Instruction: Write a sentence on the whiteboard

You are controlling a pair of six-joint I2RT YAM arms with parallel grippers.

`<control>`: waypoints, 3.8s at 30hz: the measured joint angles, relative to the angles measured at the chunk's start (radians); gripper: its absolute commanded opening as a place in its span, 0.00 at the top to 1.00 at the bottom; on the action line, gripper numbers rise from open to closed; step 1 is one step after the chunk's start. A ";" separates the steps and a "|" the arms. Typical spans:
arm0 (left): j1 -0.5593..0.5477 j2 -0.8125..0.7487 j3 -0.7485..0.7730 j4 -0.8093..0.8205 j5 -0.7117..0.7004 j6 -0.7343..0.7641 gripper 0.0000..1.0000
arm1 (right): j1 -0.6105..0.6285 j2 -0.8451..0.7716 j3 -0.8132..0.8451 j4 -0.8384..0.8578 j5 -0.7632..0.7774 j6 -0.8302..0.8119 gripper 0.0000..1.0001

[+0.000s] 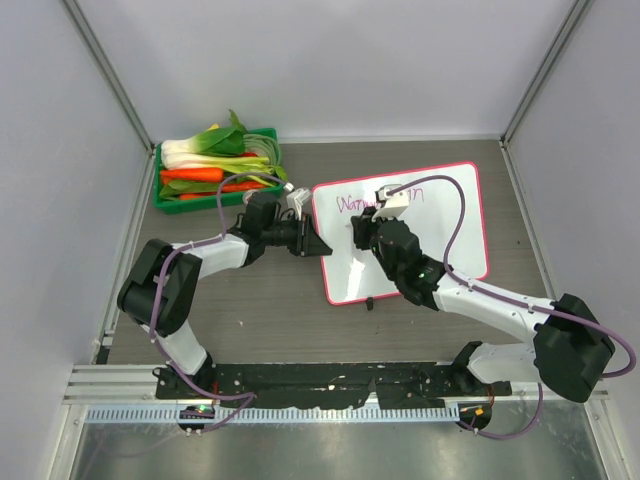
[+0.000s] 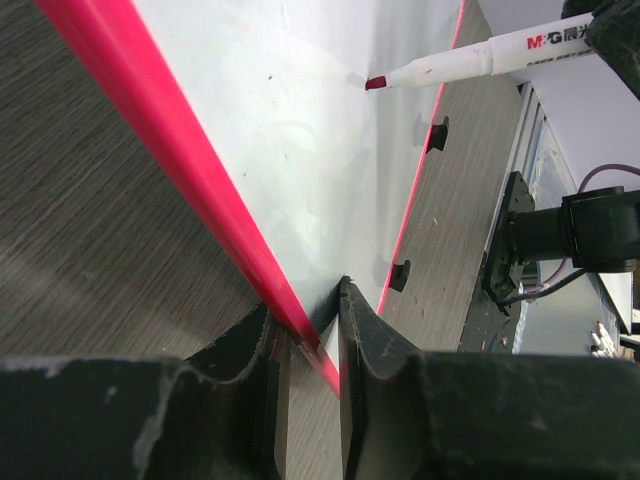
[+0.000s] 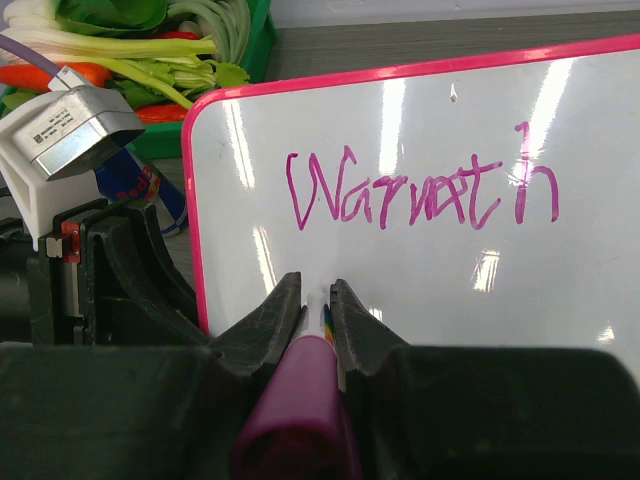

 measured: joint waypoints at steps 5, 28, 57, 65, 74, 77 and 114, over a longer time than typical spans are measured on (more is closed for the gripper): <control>0.000 0.000 0.000 -0.001 0.000 0.000 1.00 | 0.000 0.000 0.000 0.000 -0.008 0.000 0.98; 0.000 0.000 0.003 -0.008 -0.002 0.002 1.00 | 0.003 -0.023 -0.036 -0.006 -0.044 0.001 0.99; 0.000 0.002 0.005 -0.008 0.001 0.009 1.00 | 0.004 -0.104 -0.096 -0.060 -0.145 0.046 0.99; -0.001 0.002 0.005 -0.008 0.001 0.010 1.00 | 0.004 -0.080 -0.057 -0.050 -0.143 0.048 0.99; -0.001 0.002 0.006 -0.010 0.000 0.010 1.00 | -0.003 -0.013 -0.023 -0.038 -0.127 0.038 0.98; -0.002 0.002 0.007 -0.010 0.000 0.011 1.00 | -0.003 -0.013 -0.023 -0.038 -0.120 0.036 0.99; -0.002 0.002 0.007 -0.011 0.000 0.013 1.00 | -0.054 -0.058 -0.027 -0.061 -0.082 0.012 0.99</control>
